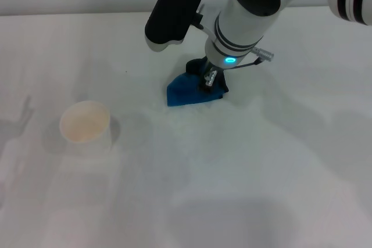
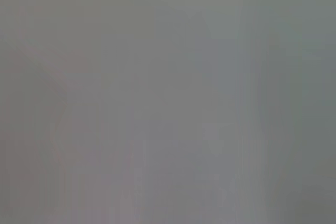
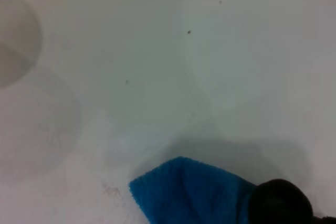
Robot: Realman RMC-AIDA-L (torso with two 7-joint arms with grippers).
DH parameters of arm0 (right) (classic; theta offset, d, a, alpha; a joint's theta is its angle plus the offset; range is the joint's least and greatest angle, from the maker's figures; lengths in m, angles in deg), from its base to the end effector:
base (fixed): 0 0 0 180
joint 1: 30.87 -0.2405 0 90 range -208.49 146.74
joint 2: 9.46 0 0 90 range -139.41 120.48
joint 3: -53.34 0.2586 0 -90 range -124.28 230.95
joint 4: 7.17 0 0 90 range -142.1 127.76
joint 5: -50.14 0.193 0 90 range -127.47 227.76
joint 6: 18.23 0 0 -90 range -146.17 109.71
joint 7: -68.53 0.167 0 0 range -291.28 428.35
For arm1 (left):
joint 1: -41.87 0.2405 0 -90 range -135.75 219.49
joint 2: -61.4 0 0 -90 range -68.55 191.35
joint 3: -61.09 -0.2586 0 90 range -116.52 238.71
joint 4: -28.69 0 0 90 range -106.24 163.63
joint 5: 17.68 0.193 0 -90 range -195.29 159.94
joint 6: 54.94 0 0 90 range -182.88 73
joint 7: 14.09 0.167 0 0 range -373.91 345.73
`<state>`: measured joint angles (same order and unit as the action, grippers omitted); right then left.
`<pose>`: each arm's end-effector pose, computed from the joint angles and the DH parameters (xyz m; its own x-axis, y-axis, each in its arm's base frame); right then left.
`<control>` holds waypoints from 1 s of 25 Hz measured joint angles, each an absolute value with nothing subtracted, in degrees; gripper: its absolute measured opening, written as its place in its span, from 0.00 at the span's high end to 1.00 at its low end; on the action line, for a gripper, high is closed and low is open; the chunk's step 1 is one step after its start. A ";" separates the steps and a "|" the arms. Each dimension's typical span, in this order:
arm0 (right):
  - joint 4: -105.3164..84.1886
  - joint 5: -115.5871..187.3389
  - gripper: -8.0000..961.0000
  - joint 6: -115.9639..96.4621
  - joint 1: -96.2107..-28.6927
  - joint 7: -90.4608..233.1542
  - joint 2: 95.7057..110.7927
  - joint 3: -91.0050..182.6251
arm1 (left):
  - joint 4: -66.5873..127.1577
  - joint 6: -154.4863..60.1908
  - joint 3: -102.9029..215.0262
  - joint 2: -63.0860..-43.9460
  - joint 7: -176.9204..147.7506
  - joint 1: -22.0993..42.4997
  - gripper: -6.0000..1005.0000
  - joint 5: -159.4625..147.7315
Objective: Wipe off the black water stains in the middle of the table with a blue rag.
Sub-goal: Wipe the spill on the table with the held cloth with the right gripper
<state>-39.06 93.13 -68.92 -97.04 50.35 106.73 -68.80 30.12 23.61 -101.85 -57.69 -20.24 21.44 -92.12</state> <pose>0.1659 0.4223 -0.1116 0.7796 -0.4506 0.4348 -0.1528 -0.8103 -0.5657 -0.3378 0.3022 0.0044 0.8004 -0.0982 0.5914 0.5732 -0.1639 -0.8029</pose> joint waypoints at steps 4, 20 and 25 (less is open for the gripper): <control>-39.70 93.56 0.93 -70.10 -96.52 48.27 106.72 -68.64 | 30.06 23.60 -101.86 -57.62 -20.24 21.23 0.12 -92.15; -43.59 117.69 0.93 -82.88 -94.59 24.60 106.73 -68.90 | 30.35 23.40 -101.85 -57.60 -20.24 20.98 0.12 -91.92; -44.39 122.43 0.93 -88.12 -94.51 19.78 106.73 -70.40 | 30.44 23.36 -101.86 -57.60 -20.24 20.95 0.12 -91.88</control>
